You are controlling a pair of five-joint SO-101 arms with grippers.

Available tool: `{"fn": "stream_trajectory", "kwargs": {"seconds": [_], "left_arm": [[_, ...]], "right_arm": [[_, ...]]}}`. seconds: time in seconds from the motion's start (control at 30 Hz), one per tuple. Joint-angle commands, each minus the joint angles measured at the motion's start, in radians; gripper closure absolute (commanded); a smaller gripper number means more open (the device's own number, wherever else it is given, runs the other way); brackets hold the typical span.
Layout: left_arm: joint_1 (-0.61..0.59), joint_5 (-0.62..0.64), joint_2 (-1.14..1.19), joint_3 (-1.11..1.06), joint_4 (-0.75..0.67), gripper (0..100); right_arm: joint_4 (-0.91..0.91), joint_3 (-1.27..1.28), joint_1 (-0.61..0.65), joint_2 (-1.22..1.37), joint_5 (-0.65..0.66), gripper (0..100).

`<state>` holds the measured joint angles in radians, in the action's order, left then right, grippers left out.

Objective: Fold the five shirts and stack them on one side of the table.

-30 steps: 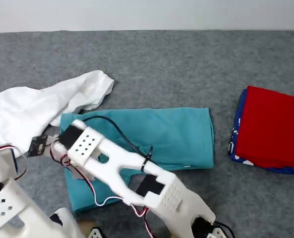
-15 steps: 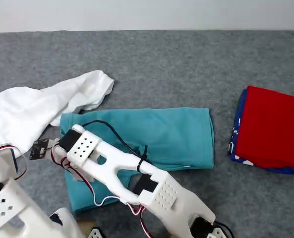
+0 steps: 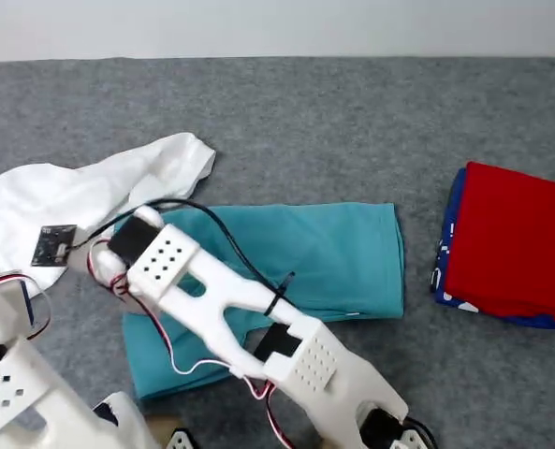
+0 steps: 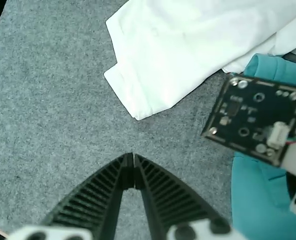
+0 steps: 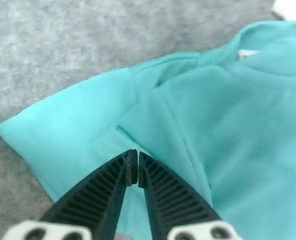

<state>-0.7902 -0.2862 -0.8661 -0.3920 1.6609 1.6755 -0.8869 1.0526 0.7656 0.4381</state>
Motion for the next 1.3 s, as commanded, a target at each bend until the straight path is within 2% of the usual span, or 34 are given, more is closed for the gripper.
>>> {"fn": "stream_trajectory", "kwargs": {"seconds": [0.0, 0.13, 0.6, 0.83, 1.0, 1.27], "left_arm": [[-0.003, 0.003, 0.003, 0.002, -0.023, 100], [-0.003, 0.003, 0.003, 0.002, -0.023, 100], [-0.003, 0.008, 0.003, 0.002, -0.023, 100], [-0.003, 0.008, 0.003, 0.002, -0.021, 100], [-0.003, 0.008, 0.005, 0.002, -0.023, 100], [-0.003, 0.008, 0.005, 0.002, -0.023, 100]], "right_arm": [[0.062, -0.055, -0.016, 0.001, 0.008, 92.3], [0.108, -0.055, 0.013, 0.041, 0.002, 82.5], [0.041, -0.057, 0.059, 0.183, 0.005, 83.1], [0.025, -0.057, 0.059, 0.211, 0.009, 99.3], [0.045, -0.100, 0.059, 0.179, 0.025, 98.9], [0.101, -0.310, 0.042, 0.170, 0.017, 98.9]]}}
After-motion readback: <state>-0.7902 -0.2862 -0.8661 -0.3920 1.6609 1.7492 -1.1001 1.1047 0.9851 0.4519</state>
